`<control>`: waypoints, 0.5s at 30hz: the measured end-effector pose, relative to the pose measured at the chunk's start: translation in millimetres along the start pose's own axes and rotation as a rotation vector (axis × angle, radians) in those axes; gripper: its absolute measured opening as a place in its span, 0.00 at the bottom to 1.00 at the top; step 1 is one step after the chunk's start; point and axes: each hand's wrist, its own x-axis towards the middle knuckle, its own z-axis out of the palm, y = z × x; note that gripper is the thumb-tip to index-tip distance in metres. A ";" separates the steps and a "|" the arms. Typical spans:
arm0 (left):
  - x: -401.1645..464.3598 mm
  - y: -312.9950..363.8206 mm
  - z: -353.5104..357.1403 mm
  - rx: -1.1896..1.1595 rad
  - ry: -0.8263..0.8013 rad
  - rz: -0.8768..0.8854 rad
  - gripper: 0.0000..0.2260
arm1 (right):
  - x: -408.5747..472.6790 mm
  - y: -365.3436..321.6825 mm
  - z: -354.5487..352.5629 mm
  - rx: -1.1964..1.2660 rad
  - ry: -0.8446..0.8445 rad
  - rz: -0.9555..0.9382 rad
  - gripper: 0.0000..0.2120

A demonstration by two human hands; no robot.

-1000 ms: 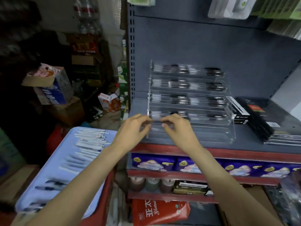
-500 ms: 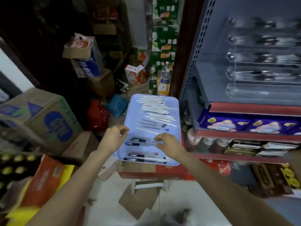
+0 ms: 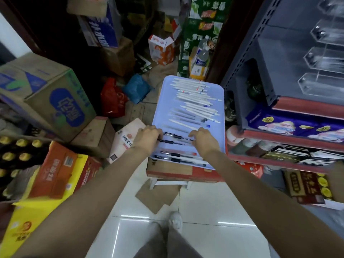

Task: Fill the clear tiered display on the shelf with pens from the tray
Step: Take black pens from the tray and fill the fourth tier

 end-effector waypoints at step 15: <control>-10.0 5.6 -22.7 -1.112 0.146 -0.122 0.04 | -21.5 1.2 -31.0 0.576 0.042 0.010 0.04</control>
